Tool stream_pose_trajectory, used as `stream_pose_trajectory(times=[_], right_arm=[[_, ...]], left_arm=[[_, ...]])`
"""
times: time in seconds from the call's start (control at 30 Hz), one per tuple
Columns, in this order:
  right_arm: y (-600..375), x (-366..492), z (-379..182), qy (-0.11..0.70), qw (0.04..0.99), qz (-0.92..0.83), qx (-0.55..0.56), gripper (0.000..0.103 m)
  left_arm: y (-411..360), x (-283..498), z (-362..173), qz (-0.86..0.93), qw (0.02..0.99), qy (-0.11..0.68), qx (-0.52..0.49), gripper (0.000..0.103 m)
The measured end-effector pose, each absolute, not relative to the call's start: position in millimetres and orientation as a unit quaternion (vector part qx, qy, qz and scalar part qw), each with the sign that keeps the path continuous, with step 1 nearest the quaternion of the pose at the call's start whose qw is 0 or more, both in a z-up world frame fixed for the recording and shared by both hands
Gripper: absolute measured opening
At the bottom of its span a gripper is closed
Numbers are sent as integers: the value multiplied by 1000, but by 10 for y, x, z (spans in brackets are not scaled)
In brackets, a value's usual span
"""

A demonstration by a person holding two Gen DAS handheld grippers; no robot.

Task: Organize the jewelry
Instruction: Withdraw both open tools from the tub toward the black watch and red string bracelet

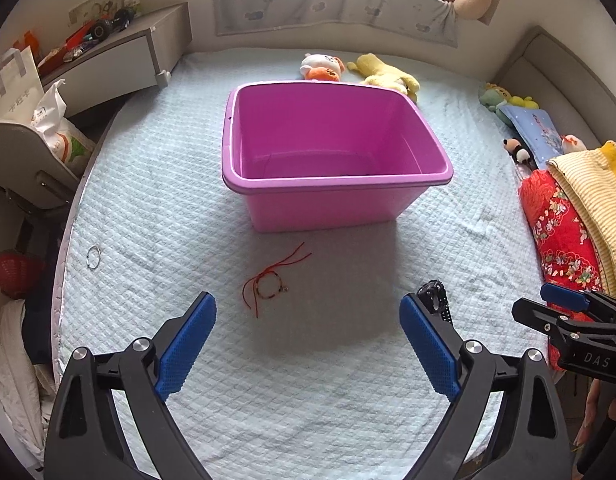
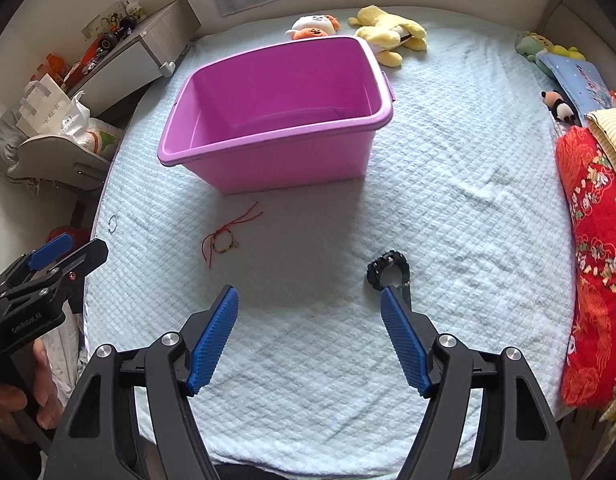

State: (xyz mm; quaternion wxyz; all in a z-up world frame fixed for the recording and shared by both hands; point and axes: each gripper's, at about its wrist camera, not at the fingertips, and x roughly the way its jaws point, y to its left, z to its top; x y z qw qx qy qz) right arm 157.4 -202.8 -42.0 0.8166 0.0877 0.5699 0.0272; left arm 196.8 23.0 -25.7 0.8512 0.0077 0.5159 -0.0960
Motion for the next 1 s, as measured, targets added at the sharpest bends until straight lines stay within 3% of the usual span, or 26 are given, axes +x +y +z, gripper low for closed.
stream_pose_trajectory(times=[0.57, 0.83, 1.0], right_arm=[[-2489, 628, -1343, 596, 796, 33, 100, 73], [-2722, 575, -1807, 554, 826, 21, 103, 73], [-2728, 668, -2096, 509, 856, 12, 94, 73]], left_arm=[[176, 1080, -961, -23, 841, 539, -26, 96], [270, 973, -1419, 18, 846, 532, -36, 96], [298, 1164, -1800, 8, 872, 488, -33, 97]])
